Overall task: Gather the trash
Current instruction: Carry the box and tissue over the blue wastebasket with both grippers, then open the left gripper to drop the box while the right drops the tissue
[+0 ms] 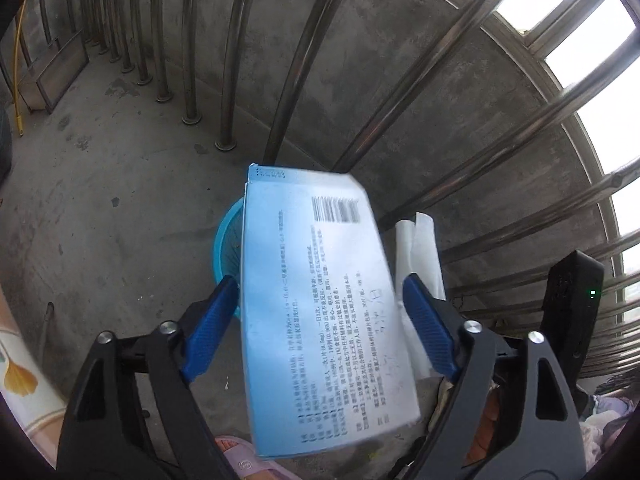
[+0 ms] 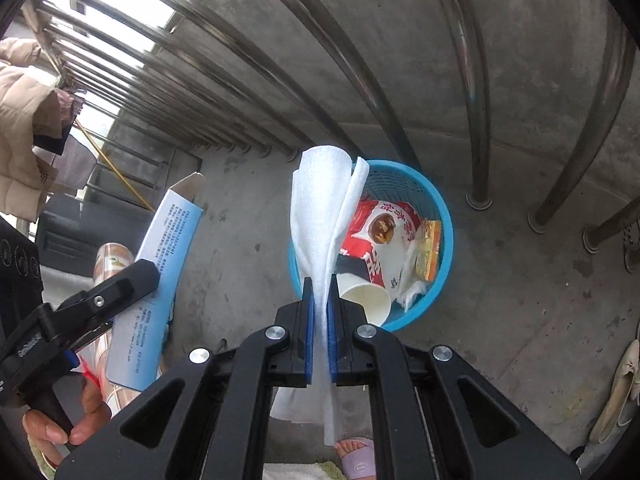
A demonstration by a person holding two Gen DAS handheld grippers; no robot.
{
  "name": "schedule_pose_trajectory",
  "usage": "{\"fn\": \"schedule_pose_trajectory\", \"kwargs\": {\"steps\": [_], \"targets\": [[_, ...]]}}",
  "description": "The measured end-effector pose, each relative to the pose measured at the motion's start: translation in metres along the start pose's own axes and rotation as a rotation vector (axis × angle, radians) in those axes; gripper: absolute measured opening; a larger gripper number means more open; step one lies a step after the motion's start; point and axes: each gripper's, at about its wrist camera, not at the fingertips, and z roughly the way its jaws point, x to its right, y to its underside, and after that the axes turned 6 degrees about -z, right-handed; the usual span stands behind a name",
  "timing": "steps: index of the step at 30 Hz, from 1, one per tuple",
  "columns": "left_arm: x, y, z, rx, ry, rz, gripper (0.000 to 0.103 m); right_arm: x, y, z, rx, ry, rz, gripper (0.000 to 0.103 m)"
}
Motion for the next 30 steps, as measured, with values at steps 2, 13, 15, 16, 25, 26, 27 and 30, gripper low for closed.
{"fn": "schedule_pose_trajectory", "kwargs": {"steps": [2, 13, 15, 16, 25, 26, 27, 30], "targets": [[-0.009, -0.006, 0.003, 0.026, -0.016, -0.048, 0.084, 0.016, -0.011, 0.029, -0.009, 0.037, 0.027, 0.056], [-0.050, 0.013, -0.040, 0.095, 0.046, -0.128, 0.084, 0.047, -0.011, 0.074, -0.015, 0.093, 0.045, 0.058], [-0.052, 0.018, -0.054, 0.113, 0.053, -0.125, 0.084, 0.047, -0.013, 0.067, -0.001, 0.066, 0.063, 0.059], [-0.052, 0.022, -0.064, 0.125, 0.055, -0.121, 0.084, 0.047, -0.012, 0.062, 0.014, 0.034, 0.069, 0.059], [-0.072, 0.061, -0.158, 0.251, 0.069, -0.094, 0.084, 0.035, -0.030, 0.067, 0.003, -0.119, 0.032, 0.077], [-0.075, 0.068, -0.168, 0.265, 0.065, -0.090, 0.084, 0.035, -0.031, 0.075, -0.026, -0.093, 0.027, 0.084], [-0.079, 0.075, -0.178, 0.279, 0.058, -0.086, 0.084, 0.036, -0.032, 0.086, -0.069, -0.036, 0.021, 0.088], [-0.090, 0.100, -0.206, 0.310, 0.021, -0.080, 0.084, 0.049, -0.030, 0.123, -0.230, 0.156, -0.002, 0.088]]}}
